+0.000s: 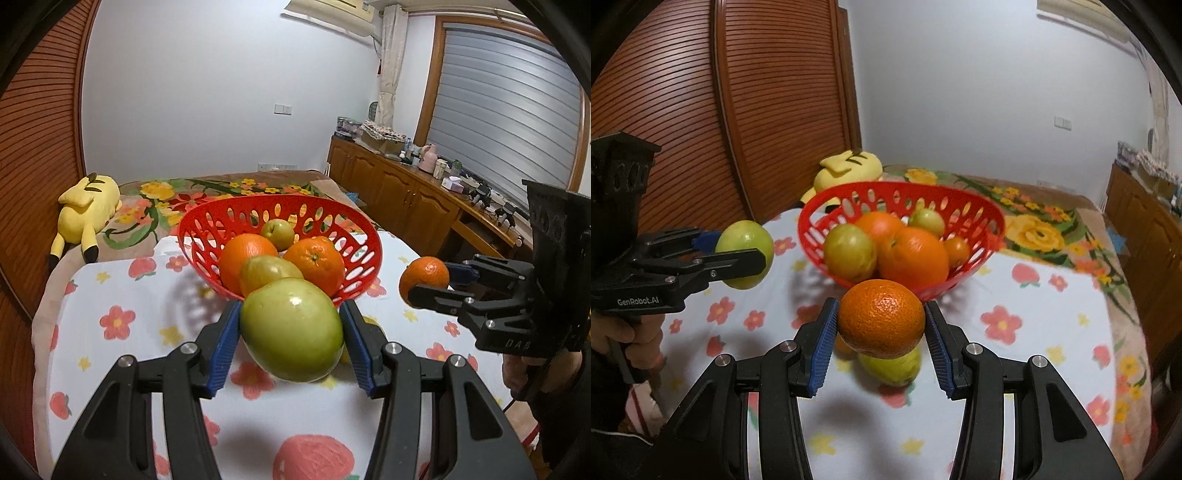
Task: Organize fruits
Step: 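Lift the green apple and orange and carry both over the red basket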
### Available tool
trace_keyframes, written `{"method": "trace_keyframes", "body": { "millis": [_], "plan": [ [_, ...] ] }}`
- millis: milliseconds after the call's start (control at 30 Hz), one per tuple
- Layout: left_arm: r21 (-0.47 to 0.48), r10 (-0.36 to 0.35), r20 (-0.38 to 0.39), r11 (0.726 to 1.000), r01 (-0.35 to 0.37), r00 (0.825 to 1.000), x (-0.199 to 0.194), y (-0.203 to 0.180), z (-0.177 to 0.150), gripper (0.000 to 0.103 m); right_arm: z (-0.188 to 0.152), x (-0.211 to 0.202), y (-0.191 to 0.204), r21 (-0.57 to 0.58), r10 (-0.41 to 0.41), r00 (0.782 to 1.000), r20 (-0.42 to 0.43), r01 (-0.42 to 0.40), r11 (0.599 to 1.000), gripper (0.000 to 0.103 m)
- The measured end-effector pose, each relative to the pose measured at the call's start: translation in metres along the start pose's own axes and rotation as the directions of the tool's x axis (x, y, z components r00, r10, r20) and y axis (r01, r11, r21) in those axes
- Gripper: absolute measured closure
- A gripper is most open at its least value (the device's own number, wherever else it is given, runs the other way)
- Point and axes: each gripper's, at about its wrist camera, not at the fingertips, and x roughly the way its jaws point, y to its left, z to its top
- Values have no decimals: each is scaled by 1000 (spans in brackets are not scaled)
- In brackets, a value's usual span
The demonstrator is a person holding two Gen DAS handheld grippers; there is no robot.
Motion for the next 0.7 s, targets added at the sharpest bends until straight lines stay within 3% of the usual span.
{"method": "trace_keyframes", "body": {
  "millis": [700],
  "plan": [
    [24,8,-46,1000,-7,999,45,11,35,50,34,55,-42,-17,28,999,-44,-29,999,56]
  ]
}}
